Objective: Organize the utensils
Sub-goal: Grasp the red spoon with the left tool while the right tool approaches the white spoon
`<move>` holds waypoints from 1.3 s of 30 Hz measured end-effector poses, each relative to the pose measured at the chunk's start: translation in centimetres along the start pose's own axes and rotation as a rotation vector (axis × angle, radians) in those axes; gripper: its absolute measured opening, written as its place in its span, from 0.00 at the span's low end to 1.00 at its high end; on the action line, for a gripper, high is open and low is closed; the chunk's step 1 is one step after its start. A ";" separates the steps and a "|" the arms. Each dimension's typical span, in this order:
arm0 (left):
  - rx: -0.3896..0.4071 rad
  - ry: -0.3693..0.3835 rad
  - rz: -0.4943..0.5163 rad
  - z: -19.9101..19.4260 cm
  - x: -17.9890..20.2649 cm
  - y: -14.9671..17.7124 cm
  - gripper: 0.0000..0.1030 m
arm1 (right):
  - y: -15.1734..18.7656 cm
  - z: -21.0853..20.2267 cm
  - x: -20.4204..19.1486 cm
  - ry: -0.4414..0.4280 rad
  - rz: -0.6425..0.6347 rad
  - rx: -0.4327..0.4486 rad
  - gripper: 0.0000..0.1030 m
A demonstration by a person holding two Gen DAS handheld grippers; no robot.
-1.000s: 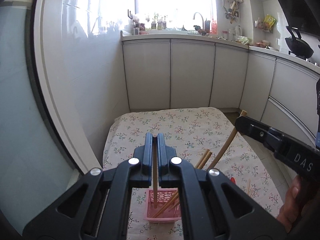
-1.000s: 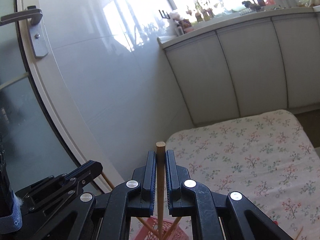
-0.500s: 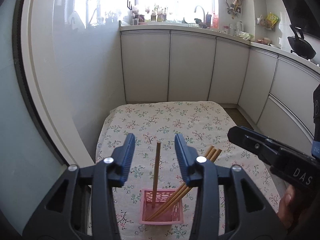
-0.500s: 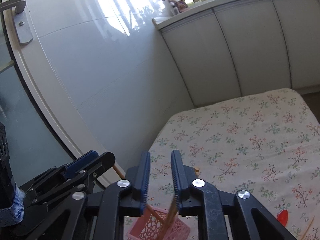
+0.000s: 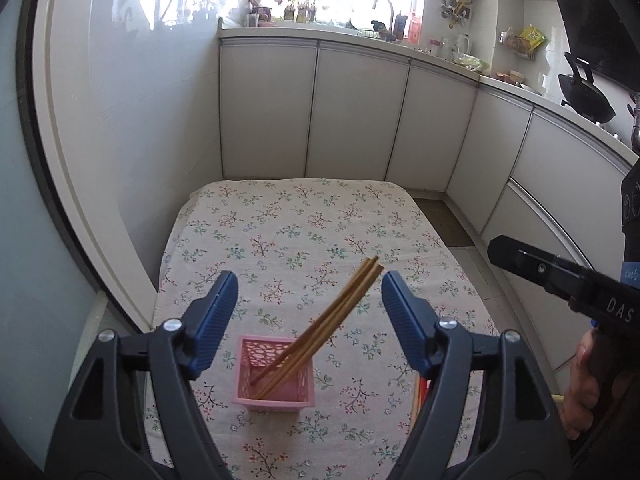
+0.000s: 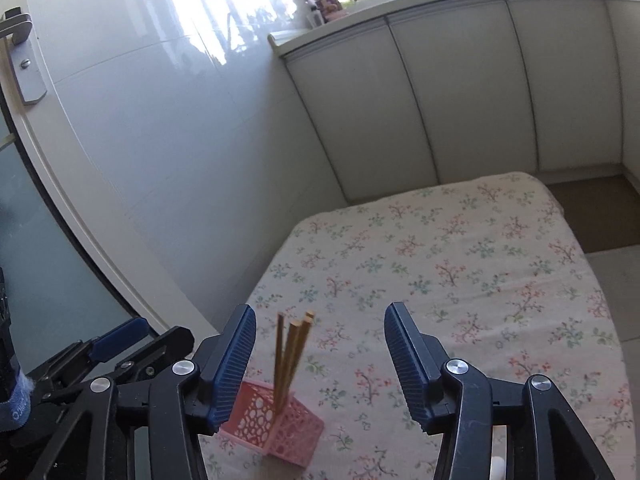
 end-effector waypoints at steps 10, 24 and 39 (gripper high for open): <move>-0.144 0.075 0.040 1.1 4.6 1.7 0.81 | 2.8 -3.0 8.3 0.157 0.112 -0.126 0.74; -0.370 0.095 0.178 6.9 11.7 5.2 0.82 | 6.2 -2.3 17.3 0.239 0.292 -0.324 0.77; -0.566 0.114 0.153 18.5 15.1 7.3 0.39 | 9.5 1.9 22.9 0.238 0.448 -0.484 0.77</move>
Point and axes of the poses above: each gripper's, at about its wrist camera, not at the fingertips, and z roughly the way its jaws point, x to its right, y to its underside, the point moved 4 cm from there along z, roughly the way its jaws point, and after that the axes turned 9 degrees about -x, right-handed, at the moved point
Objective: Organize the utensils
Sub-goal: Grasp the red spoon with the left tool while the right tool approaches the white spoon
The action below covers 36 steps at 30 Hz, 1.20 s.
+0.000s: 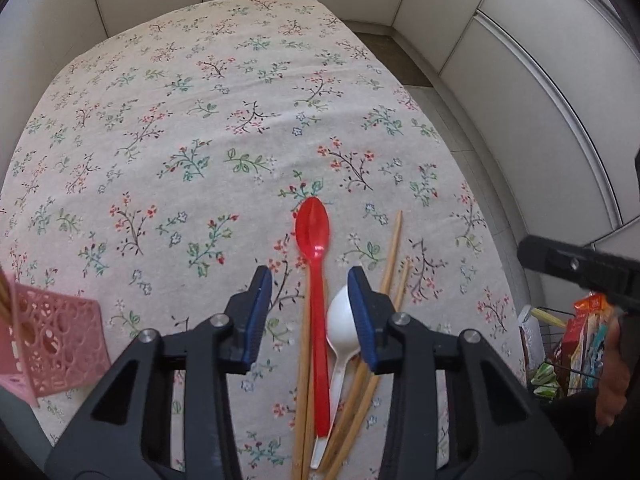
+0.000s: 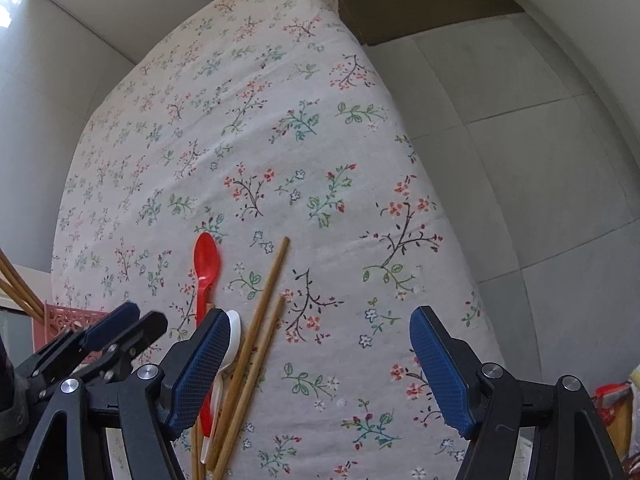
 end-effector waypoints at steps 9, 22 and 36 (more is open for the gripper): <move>-0.025 -0.016 -0.033 4.3 0.5 -2.9 0.38 | -0.7 2.2 0.2 0.019 -0.012 -0.048 0.77; -0.019 -0.065 -0.045 5.2 -0.1 -3.5 0.27 | -0.9 2.7 1.3 0.047 0.002 -0.071 0.77; 0.045 -0.081 -0.007 -0.6 -2.0 -0.2 0.27 | -0.5 4.0 -2.3 0.022 -0.047 -0.096 0.74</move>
Point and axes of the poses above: each gripper's, at about its wrist camera, not at the fingertips, and z roughly the way its jaws point, x to its right, y to its underside, the point moved 4 cm from there along z, roughly the way its jaws point, and after that the axes turned 9 degrees about -x, right-handed, at the moved point
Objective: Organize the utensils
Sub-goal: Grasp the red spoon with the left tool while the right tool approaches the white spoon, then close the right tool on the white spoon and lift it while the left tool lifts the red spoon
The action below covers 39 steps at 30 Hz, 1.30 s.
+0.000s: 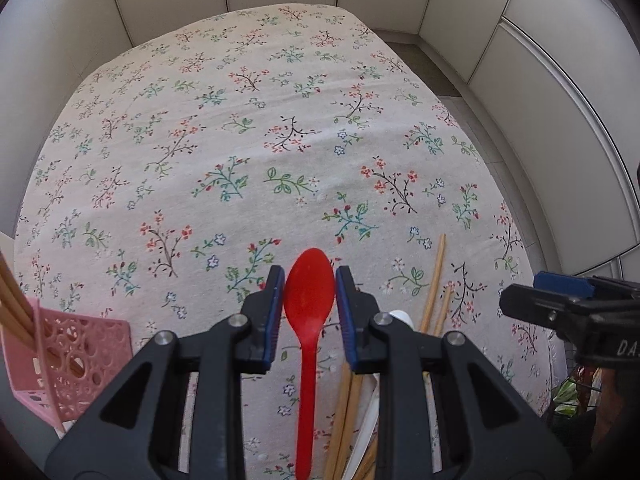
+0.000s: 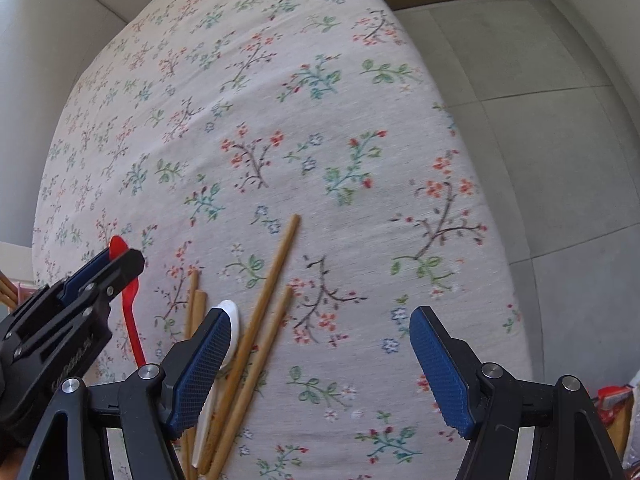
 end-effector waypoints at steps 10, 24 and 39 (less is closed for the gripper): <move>0.026 0.016 0.010 -2.2 -1.8 2.0 0.27 | 0.2 2.5 -3.6 -0.078 -0.013 -0.071 0.45; 0.011 0.034 0.016 -2.4 -3.1 3.1 0.27 | 0.9 7.6 -7.0 -0.008 -0.083 -0.184 0.32; 0.008 0.033 0.009 -2.0 -3.5 3.1 0.27 | 0.3 8.3 -8.9 0.120 -0.191 -0.132 0.39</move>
Point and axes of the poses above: each gripper's, at about its wrist camera, not at the fingertips, and z roughly the way its jaws point, x to its right, y to its underside, the point moved 4 cm from there along z, roughly the way its jaws point, and after that the axes turned 9 degrees about -x, right-handed, at the moved point
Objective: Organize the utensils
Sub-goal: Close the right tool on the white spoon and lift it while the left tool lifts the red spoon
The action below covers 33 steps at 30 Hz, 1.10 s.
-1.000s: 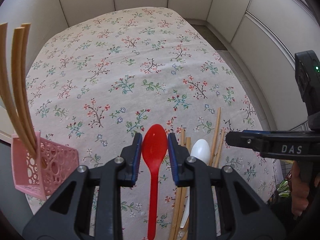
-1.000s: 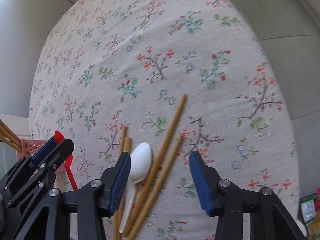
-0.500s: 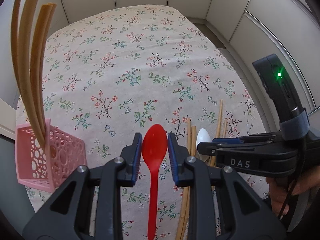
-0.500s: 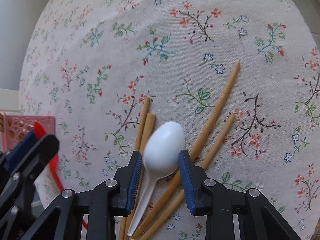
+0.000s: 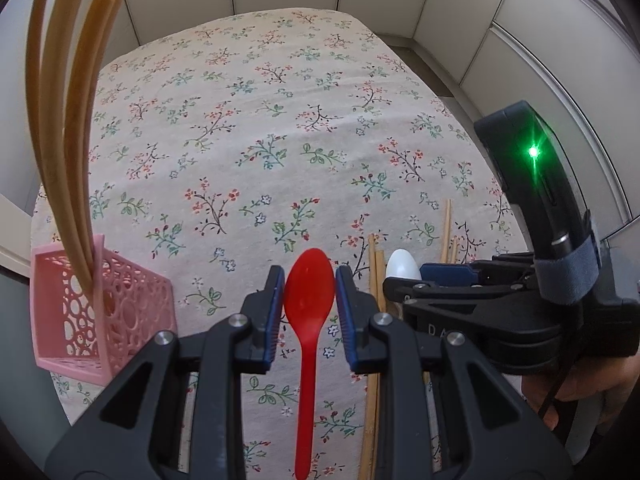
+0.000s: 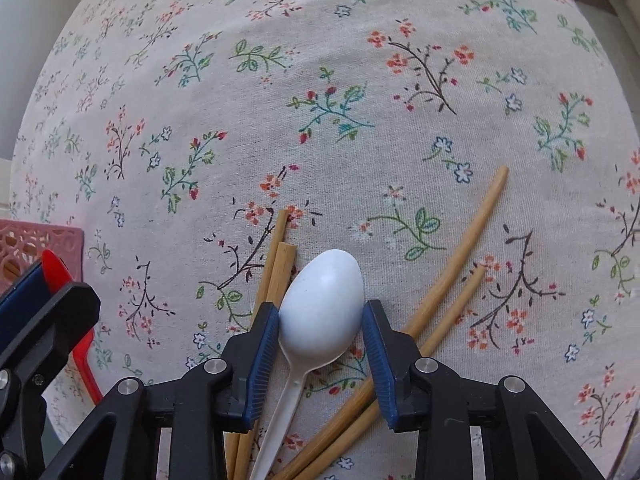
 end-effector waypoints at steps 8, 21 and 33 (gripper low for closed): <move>0.009 -0.012 -0.031 -0.4 -0.6 0.3 0.27 | 0.0 -0.3 0.7 -0.068 0.013 0.038 0.37; 0.109 -0.003 -0.029 -5.1 -0.4 1.2 0.27 | 1.4 -5.7 1.0 -0.183 0.004 0.179 0.20; 0.171 0.001 -0.038 -7.6 -1.5 2.2 0.27 | 0.9 -6.7 1.5 -0.194 0.034 0.193 0.35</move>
Point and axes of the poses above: each gripper's, at about its wrist camera, not at the fingertips, and z roughly the way its jaws point, x to its right, y to its underside, the point moved 4 cm from there along z, roughly the way its jaws point, and after that the axes turned 9 degrees about -x, right-handed, at the moved point
